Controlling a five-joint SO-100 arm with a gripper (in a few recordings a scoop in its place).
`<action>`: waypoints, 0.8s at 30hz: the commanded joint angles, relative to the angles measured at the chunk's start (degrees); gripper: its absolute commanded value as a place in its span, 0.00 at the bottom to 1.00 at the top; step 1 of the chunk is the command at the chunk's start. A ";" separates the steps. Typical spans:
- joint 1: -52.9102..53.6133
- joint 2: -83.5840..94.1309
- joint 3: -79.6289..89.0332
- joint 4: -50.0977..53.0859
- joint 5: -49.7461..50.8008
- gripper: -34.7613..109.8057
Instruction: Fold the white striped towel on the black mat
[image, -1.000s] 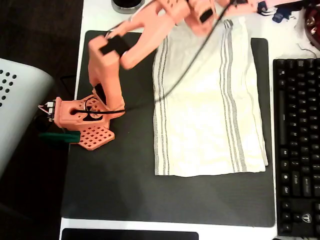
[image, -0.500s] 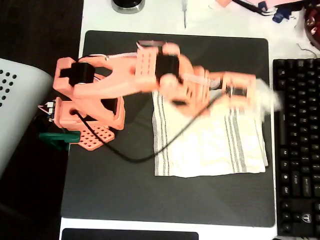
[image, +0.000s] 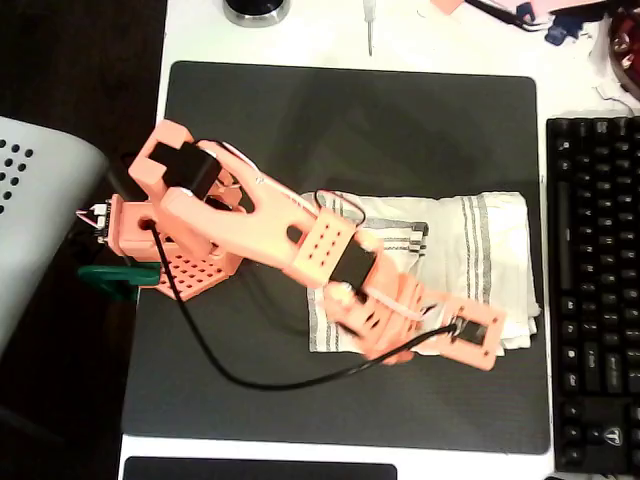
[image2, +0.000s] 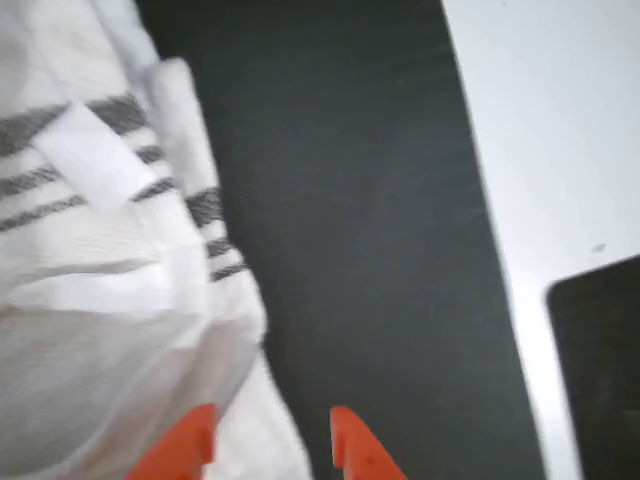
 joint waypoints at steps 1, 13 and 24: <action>2.37 7.82 0.53 2.46 -1.58 0.36; -30.85 28.65 2.20 22.94 24.26 0.38; -30.41 7.38 -4.04 17.31 23.47 0.39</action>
